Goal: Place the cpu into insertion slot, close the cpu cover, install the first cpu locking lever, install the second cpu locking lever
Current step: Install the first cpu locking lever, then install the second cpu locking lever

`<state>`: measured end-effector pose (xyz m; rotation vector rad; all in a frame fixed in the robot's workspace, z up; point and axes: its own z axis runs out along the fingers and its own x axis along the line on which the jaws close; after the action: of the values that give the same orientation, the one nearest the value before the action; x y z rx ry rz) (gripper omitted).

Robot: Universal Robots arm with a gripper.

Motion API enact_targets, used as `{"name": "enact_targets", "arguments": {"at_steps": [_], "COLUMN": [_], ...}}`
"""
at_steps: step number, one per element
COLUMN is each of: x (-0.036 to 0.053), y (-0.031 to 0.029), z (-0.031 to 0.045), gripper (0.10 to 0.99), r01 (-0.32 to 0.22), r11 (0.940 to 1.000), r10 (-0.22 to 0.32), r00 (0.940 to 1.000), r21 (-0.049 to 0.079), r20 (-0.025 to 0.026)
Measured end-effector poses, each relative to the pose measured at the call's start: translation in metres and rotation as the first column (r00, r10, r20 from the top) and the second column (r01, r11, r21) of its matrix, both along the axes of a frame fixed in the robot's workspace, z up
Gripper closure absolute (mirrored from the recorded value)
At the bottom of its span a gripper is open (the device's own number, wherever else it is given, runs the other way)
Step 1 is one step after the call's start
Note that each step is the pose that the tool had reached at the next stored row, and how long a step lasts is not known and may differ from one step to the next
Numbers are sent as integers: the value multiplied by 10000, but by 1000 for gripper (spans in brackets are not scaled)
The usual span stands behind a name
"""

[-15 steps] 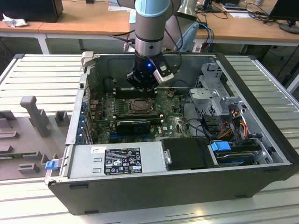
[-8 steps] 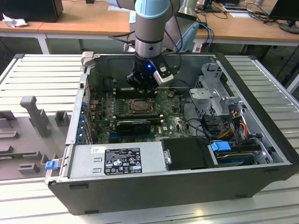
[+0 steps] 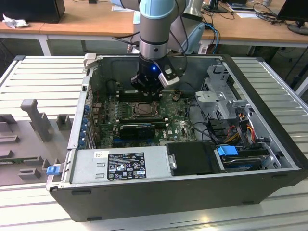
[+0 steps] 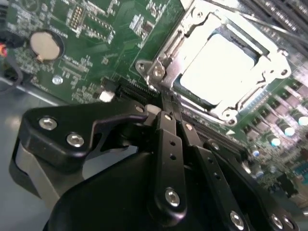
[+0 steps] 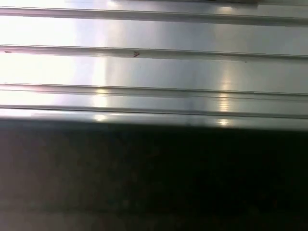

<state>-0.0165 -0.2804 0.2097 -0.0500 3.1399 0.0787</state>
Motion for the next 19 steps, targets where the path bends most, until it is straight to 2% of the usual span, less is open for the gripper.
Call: {"name": "enact_targets", "arguments": {"at_steps": [2,9,16,19], "x": [0,0,0,0], "y": [0,-57,-89,-144], "z": [118,121,121,122], "gripper": [980,980,980,980], "r01": [-1,-1,-1,-1], "r11": [10000,10000,10000,10000], "r10": [1,1,1,1], "r00": [10000,10000,10000,10000], "r21": [-1,0,-1,0], "r20": [-1,0,-1,0]}}
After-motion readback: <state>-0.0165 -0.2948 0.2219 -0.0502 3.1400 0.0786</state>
